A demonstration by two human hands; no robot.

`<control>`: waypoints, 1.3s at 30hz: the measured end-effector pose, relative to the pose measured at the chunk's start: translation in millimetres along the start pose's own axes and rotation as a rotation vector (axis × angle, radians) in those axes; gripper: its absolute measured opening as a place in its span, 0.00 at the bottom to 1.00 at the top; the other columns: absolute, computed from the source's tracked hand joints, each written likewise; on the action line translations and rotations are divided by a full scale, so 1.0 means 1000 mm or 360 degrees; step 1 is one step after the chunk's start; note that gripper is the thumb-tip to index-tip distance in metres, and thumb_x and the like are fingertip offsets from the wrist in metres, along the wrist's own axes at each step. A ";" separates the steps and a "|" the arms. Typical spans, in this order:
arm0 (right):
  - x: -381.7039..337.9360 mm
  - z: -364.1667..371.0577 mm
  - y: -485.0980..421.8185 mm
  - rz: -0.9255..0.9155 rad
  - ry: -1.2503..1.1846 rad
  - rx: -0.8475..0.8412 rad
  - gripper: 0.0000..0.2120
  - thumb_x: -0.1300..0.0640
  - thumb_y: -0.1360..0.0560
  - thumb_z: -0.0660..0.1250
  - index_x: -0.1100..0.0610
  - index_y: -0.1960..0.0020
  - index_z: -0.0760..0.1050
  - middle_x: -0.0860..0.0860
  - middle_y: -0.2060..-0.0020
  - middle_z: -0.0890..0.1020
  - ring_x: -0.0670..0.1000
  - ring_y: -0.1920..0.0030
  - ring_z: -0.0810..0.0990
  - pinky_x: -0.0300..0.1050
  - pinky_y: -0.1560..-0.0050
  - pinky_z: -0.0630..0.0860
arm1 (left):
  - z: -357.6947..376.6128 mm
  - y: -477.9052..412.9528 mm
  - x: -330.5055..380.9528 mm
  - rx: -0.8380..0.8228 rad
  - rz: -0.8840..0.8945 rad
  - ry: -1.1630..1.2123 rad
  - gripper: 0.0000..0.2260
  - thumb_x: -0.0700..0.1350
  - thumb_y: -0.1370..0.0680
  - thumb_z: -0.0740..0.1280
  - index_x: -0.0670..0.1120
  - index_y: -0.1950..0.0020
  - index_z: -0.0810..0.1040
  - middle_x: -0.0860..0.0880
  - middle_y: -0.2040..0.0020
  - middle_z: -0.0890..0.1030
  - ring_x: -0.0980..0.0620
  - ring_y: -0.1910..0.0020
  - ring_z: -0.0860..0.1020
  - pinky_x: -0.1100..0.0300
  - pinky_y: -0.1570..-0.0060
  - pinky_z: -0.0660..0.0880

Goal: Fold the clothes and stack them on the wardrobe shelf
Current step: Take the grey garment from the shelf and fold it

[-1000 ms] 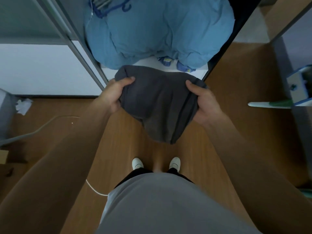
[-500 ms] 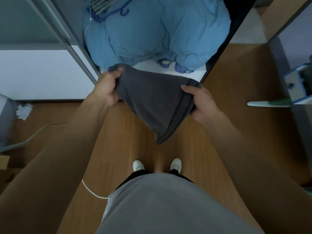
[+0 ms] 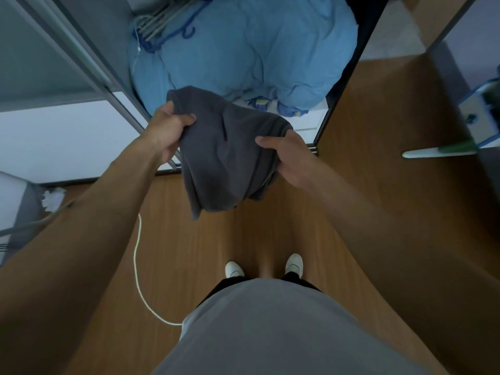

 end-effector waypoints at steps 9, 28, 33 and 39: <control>-0.011 -0.011 0.003 0.0153 -0.0462 0.0029 0.19 0.64 0.25 0.71 0.66 0.36 0.77 0.62 0.43 0.84 0.61 0.42 0.83 0.55 0.38 0.78 | -0.016 -0.012 0.006 0.0319 -0.0116 -0.0186 0.07 0.36 0.21 0.62 0.45 0.51 0.79 0.47 0.54 0.83 0.49 0.55 0.82 0.57 0.56 0.80; -0.010 -0.026 -0.002 0.0540 -0.0742 0.0304 0.21 0.49 0.20 0.66 0.67 0.39 0.76 0.64 0.44 0.82 0.62 0.44 0.82 0.59 0.38 0.76 | -0.009 -0.016 -0.017 0.0205 -0.0075 -0.0047 0.24 0.30 0.22 0.59 0.47 0.29 0.74 0.46 0.49 0.82 0.54 0.57 0.83 0.64 0.61 0.79; -0.004 -0.034 -0.003 0.0373 -0.0434 0.0307 0.13 0.60 0.20 0.66 0.64 0.38 0.77 0.61 0.46 0.83 0.60 0.43 0.83 0.58 0.36 0.76 | -0.011 -0.016 -0.026 0.0156 -0.0034 -0.0111 0.21 0.29 0.24 0.58 0.45 0.41 0.83 0.48 0.53 0.84 0.59 0.64 0.83 0.65 0.61 0.79; -0.005 -0.025 -0.005 0.0108 0.0008 0.0148 0.20 0.70 0.25 0.68 0.60 0.34 0.77 0.58 0.41 0.82 0.56 0.43 0.83 0.49 0.41 0.81 | -0.018 -0.012 -0.030 0.0134 -0.0136 -0.0065 0.21 0.30 0.25 0.55 0.48 0.52 0.84 0.46 0.51 0.83 0.52 0.55 0.82 0.63 0.61 0.79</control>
Point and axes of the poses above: each hand's wrist, its own y-axis away from the middle knuckle, its own z-axis out of the palm, x = y × z, the point moved 3 cm from there along -y, towards the middle knuckle
